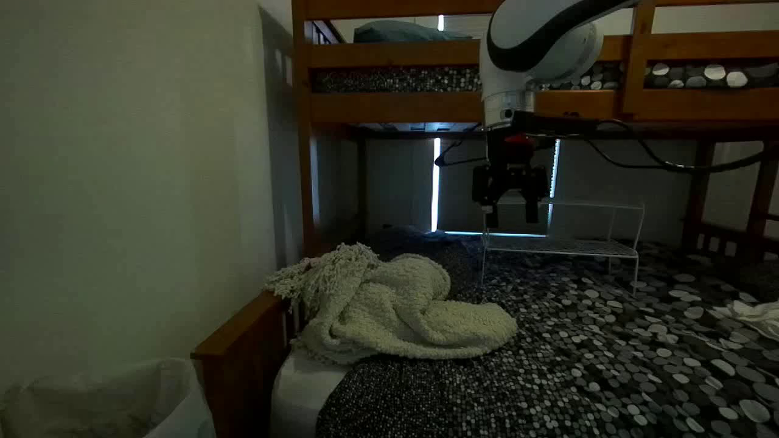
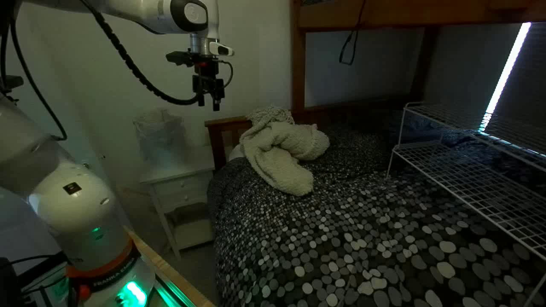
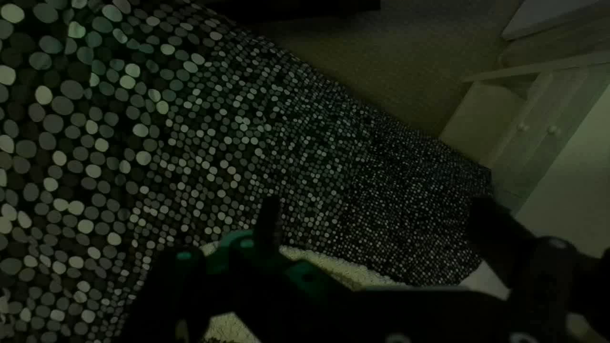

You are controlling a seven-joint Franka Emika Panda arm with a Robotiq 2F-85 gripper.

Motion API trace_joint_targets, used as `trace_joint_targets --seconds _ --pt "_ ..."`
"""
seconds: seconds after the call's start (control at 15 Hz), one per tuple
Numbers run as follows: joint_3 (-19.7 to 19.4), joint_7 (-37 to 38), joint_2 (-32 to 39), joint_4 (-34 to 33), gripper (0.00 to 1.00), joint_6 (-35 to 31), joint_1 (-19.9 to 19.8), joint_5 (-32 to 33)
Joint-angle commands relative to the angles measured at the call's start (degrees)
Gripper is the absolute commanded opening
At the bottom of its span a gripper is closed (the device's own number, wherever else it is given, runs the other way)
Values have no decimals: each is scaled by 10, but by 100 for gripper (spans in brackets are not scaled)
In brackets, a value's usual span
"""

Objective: Put the coat hanger on the bed

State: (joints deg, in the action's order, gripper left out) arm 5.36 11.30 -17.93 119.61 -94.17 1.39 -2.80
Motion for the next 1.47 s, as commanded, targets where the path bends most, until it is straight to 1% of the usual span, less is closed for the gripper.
trace_joint_targets --seconds 0.0,0.33,0.53,0.67,0.73,0.8,0.87,1.0,1.13,1.2,1.27,1.33,1.4 --pt "-2 1 0 -1 100 1 3 1" --pt "-2 1 0 -1 100 1 3 1" --pt "-20 -13 -8 -37 100 10 -13 24" --pt "-42 -48 -17 -86 100 13 -22 29" --pt "-50 -81 -14 -117 100 14 -27 56" --pt "-60 -110 -11 -150 100 31 -30 68" --pt "-71 -147 1 -196 100 69 -32 79" --pt "-91 -202 14 -265 100 119 -39 101" --pt "-117 -262 26 -320 100 143 -45 106" --pt "-129 -269 30 -342 100 138 -51 104" --pt "-147 -265 36 -358 100 126 -58 84" --pt "-126 -248 11 -314 100 118 -49 96" --pt "-137 -255 17 -333 100 118 -55 93"
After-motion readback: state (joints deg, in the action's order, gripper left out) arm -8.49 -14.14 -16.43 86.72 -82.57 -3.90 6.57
